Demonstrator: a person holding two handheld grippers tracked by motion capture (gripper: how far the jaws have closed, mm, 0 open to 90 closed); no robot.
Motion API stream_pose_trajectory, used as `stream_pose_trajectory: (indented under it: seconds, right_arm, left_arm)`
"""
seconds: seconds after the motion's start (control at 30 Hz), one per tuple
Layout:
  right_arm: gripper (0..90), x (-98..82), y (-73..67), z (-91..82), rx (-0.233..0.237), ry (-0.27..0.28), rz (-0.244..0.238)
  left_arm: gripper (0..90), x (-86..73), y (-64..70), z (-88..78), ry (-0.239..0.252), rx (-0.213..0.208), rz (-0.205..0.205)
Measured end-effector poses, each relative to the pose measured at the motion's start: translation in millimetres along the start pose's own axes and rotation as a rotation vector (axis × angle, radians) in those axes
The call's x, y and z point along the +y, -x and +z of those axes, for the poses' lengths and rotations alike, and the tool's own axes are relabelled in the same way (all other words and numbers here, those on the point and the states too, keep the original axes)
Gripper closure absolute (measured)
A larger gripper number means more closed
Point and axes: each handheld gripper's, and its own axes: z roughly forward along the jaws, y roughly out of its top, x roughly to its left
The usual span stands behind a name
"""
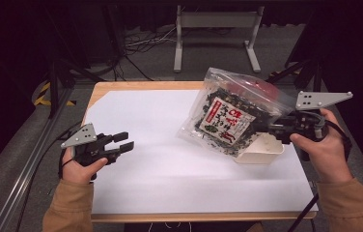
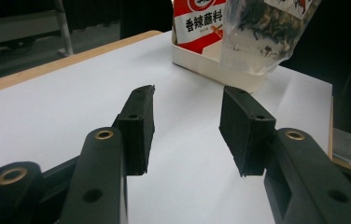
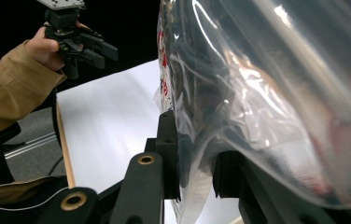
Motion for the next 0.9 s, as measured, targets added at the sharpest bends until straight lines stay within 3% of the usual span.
stream_pose_trajectory:
  seconds: [0.13, 0.43, 0.9]
  right_arm:
    - [75.4, 10.1, 2.6, -12.0, -0.038, -0.017, -0.01]
    - [75.4, 20.4, 9.3, -29.2, -0.103, -0.025, -0.015]
    - [75.4, 21.2, 26.4, -48.1, -0.221, -0.069, 0.004]
  left_arm:
    - [53.0, -1.7, -1.5, -0.6, -0.001, 0.004, -0.018]
    - [46.5, -3.2, -4.0, 1.5, -0.013, 0.008, -0.007]
    - [45.0, -3.7, -5.3, 1.7, -0.023, 0.01, -0.002]
